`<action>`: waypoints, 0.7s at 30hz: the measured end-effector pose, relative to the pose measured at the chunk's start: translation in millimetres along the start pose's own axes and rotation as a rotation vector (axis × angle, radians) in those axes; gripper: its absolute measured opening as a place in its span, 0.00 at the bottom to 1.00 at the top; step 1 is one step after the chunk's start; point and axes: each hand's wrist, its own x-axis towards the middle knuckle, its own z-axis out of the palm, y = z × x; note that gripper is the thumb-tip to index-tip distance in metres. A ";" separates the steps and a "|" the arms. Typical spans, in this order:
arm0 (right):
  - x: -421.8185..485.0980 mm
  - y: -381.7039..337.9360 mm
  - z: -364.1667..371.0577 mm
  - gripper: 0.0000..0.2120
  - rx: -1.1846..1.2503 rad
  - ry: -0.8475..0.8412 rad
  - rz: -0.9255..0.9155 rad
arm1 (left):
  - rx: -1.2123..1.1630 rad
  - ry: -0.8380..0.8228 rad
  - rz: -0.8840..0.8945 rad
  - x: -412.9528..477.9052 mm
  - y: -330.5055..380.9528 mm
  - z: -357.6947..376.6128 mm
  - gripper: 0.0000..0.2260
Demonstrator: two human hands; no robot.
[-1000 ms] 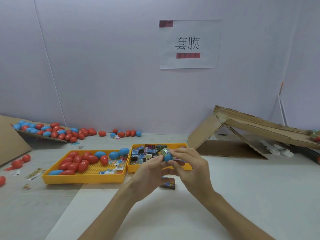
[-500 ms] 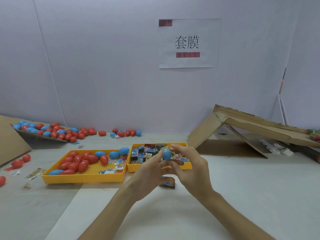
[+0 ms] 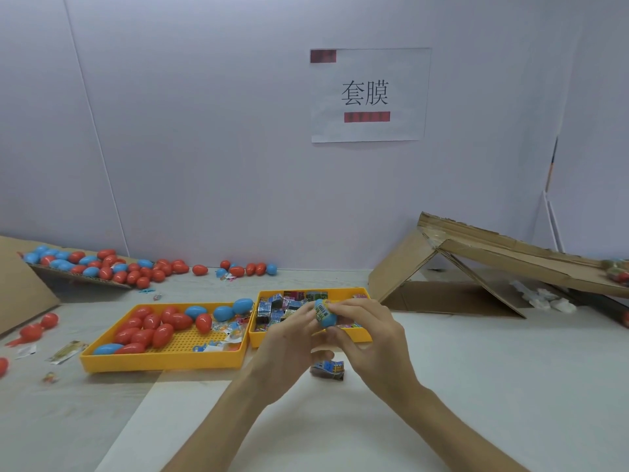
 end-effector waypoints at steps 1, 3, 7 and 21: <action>-0.1 0.5 -0.1 0.17 -0.002 -0.002 -0.007 | 0.015 0.023 -0.008 0.9 -0.1 0.2 0.21; 0.0 0.8 -0.4 0.17 -0.013 -0.012 -0.030 | 0.050 0.098 0.000 3.8 -0.8 -0.8 0.25; 0.2 -1.1 -1.2 0.18 -0.019 -0.019 -0.055 | 0.022 0.171 0.069 4.7 -0.1 -2.7 0.20; -1.8 5.4 2.6 0.17 0.029 -0.019 -0.082 | -0.104 0.173 0.107 0.8 2.0 -5.7 0.17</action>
